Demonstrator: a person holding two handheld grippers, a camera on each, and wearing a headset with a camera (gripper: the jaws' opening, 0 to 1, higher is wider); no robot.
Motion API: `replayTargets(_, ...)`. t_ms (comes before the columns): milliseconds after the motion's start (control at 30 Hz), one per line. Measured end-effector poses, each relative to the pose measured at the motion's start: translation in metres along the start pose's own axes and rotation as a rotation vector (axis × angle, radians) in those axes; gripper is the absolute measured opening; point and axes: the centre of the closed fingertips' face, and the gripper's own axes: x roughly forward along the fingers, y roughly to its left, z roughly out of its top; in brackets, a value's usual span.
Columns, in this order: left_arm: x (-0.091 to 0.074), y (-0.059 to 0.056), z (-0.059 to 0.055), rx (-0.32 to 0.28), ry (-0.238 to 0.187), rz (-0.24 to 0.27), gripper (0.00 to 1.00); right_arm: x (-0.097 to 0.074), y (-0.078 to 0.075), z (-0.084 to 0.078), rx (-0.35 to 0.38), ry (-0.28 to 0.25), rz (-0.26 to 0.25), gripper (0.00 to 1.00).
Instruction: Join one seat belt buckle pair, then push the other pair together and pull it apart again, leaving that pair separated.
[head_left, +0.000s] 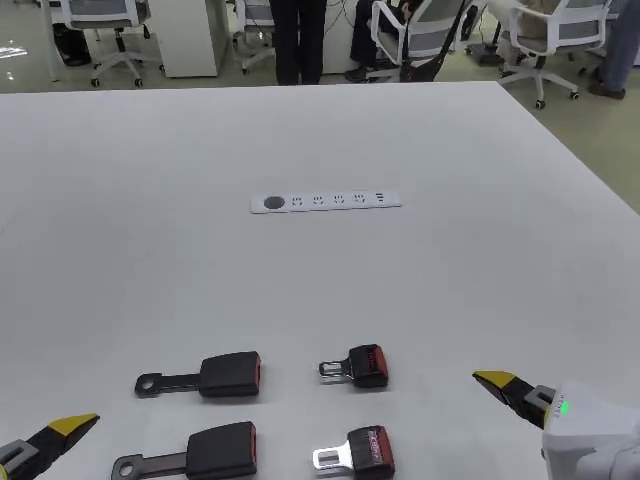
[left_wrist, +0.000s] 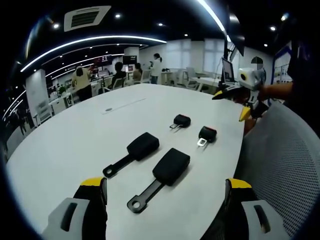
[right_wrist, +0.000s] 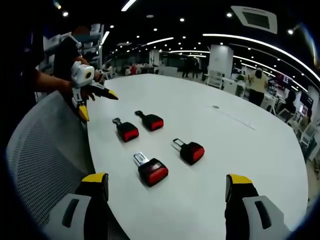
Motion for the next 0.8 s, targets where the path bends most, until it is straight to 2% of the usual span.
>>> replayTargets(167,0.001,0.002,-0.003,0.006,0.004,0.000,1.00,0.000,-0.001,-0.002,0.000,0.004,0.000,0.99)
replayTargets(567,0.001,-0.004,0.009,0.012,0.014,-0.007,0.99,0.001,-0.004,-0.001,-0.012,0.016,0.008,0.99)
replayTargets(800,0.002,0.007,0.003,0.019,0.025,-0.013,0.98,0.001,-0.008,0.001,-0.018,0.024,0.011,0.99)
